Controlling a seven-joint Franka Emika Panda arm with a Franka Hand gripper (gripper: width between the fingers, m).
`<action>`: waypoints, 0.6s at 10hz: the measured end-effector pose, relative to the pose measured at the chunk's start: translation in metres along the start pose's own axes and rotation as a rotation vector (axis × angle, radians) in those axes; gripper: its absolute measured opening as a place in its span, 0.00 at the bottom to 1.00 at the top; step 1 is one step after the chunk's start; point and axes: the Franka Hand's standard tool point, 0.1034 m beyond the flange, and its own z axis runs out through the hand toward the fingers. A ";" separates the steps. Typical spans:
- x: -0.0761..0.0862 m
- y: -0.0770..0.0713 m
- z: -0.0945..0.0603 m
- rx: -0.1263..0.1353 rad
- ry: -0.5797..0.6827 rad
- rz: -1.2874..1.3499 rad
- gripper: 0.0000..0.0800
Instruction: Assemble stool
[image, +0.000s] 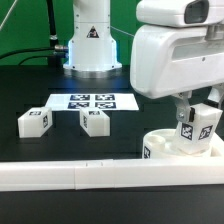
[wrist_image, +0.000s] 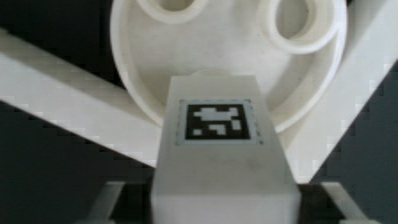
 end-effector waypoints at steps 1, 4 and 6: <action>0.000 0.000 0.000 0.000 0.000 0.038 0.42; 0.000 -0.002 0.001 0.030 0.030 0.487 0.42; -0.001 0.000 0.002 0.066 0.019 0.804 0.42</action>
Offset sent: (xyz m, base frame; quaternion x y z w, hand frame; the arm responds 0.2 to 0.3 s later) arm 0.0000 -0.0058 0.0036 0.0144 0.0308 0.4391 0.8978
